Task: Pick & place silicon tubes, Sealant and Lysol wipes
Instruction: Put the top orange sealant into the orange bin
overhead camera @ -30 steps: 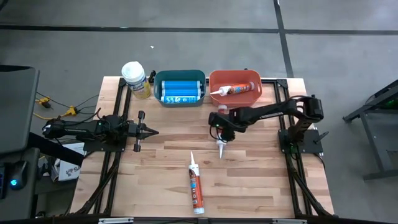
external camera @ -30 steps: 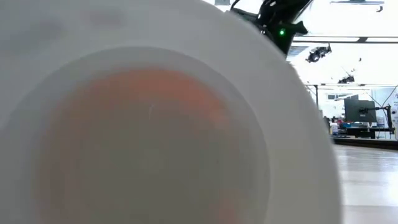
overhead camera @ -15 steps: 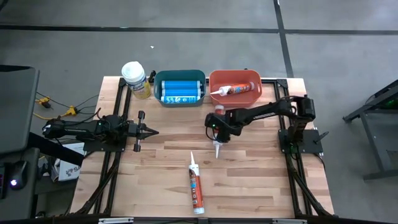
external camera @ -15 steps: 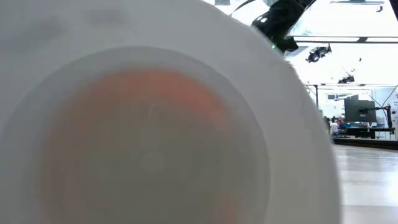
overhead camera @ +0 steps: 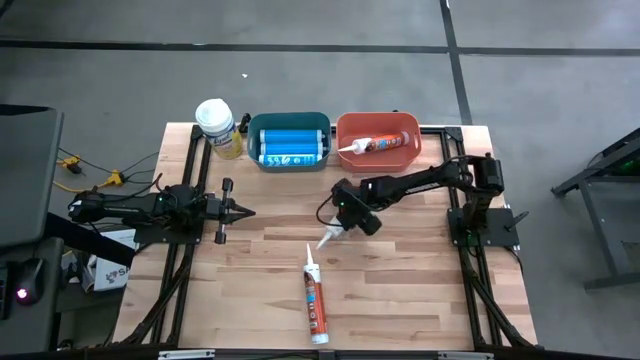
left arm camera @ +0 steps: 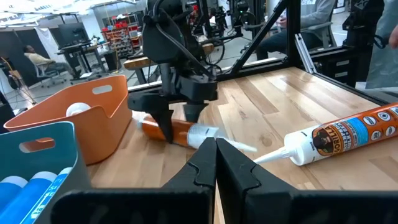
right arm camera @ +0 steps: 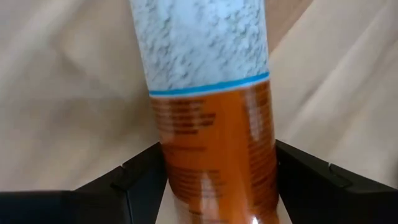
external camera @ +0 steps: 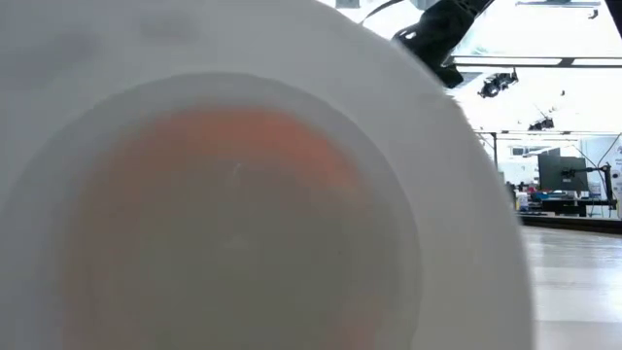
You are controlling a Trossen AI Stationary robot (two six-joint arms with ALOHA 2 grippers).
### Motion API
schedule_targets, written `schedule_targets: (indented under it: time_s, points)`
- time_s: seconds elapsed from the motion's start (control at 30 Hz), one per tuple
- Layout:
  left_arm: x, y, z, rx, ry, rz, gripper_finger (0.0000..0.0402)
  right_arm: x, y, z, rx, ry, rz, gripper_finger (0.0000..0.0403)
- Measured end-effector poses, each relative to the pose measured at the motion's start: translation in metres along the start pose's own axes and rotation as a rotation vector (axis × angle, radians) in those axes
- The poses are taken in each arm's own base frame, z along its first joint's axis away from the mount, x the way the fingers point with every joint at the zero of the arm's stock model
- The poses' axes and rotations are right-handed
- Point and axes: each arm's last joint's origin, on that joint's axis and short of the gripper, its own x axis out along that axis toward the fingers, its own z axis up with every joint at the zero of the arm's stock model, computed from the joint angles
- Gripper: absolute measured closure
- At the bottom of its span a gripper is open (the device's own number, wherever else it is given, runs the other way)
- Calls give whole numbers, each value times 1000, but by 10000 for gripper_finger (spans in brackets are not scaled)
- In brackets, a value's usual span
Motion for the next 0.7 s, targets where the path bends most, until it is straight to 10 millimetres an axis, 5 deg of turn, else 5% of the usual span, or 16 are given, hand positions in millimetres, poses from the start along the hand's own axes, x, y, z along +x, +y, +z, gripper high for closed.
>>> schedule_targets:
  time_s: [0.7]
  points:
    - [0,0,0,0,0,0,401,0,11,11,915,-68,189,139]
